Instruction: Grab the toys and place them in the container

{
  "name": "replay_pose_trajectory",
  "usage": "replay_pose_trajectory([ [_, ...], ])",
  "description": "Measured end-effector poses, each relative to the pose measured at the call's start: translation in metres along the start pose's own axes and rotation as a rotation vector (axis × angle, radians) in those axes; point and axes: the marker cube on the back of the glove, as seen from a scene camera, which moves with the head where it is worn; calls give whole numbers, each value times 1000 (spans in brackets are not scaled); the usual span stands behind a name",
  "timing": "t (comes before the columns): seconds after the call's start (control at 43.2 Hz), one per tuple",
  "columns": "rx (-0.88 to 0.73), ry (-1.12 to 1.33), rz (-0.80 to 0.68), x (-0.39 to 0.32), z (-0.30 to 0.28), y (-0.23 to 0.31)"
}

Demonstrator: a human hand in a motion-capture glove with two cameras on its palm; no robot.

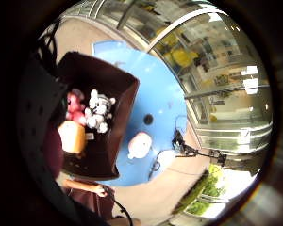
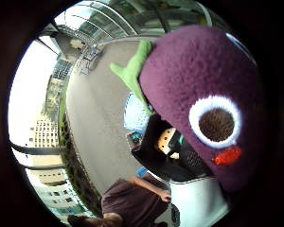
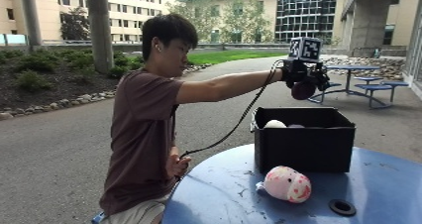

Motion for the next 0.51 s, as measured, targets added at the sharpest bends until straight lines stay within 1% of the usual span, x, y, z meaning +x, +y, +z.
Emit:
replay_pose_trajectory([
  [0.046, -87, 2, -9, -12, 6, -6],
  [0.093, -123, 2, -17, -20, 9, -10],
  [0.278, -84, -10, -34, -4, 8, 2],
  [0.509, -62, 5, 0, 37, 3, 37],
])
